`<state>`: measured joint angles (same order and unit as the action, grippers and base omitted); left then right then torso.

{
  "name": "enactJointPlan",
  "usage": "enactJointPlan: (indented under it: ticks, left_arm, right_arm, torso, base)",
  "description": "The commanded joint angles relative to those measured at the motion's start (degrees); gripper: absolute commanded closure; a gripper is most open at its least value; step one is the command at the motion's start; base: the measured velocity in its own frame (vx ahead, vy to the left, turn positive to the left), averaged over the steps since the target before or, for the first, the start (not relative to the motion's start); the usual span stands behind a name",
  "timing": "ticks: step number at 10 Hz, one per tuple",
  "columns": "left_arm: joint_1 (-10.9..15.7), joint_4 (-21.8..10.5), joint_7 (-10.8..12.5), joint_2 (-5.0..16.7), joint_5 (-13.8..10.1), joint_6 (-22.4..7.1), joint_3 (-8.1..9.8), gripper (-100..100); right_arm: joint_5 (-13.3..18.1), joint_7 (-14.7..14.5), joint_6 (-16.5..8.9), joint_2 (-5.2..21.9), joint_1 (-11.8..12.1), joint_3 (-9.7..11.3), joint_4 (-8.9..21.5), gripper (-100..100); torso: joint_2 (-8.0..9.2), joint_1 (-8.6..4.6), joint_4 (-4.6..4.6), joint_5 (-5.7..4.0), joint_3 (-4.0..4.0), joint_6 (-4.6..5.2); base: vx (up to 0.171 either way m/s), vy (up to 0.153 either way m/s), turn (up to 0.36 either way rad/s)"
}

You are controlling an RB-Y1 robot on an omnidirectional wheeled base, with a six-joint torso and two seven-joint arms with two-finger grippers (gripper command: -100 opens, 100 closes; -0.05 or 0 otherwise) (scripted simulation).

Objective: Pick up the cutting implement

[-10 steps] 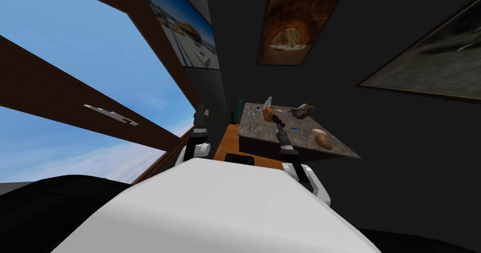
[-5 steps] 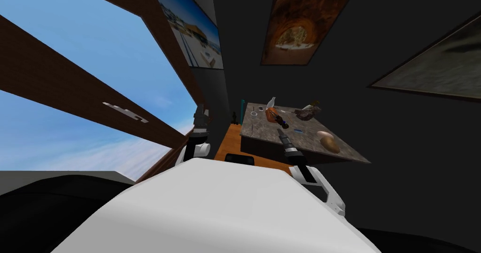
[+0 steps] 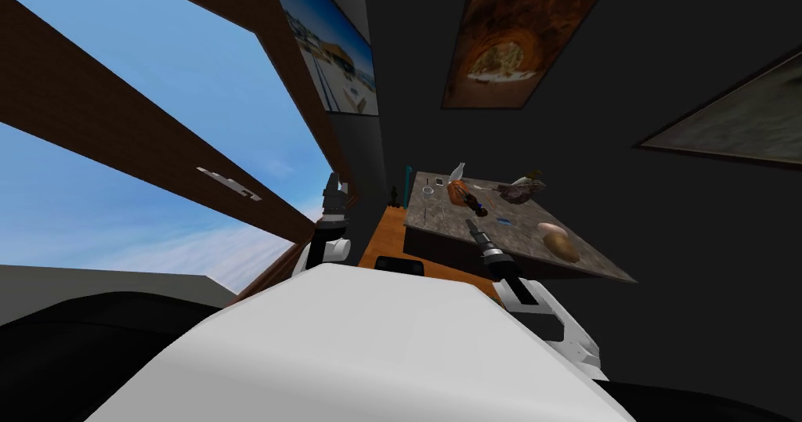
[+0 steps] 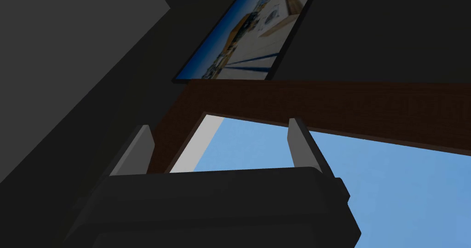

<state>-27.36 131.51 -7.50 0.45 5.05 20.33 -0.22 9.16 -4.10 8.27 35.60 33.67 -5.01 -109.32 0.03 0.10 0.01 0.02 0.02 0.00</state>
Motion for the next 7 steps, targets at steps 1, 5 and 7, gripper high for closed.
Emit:
enactJointPlan:
  ticks: [1,5,7]
  left_arm:
    - [0.0,0.0,0.0,0.0,0.0,0.0,0.0,0]
    - [0.0,0.0,0.0,0.0,0.0,0.0,0.0,0]
    - [0.0,0.0,0.0,0.0,0.0,0.0,0.0,0]
  right_arm:
    - [0.2,-0.6,-2.0,2.9,0.1,-0.4,1.9,-100]
    - [0.4,-1.4,-5.3,9.0,0.1,-0.2,5.6,-100]
    - [0.3,-1.3,-7.4,12.5,-0.1,0.5,7.9,-100]
  torso:
    - [0.0,0.0,0.0,0.0,0.0,0.0]
    - [0.0,0.03,0.0,0.01,0.0,-0.01]
    - [0.01,0.06,0.0,0.01,0.01,0.0]
  base:
    - [-0.013,0.042,0.114]
    - [-0.011,0.038,0.107]
    - [-0.012,0.05,0.146]
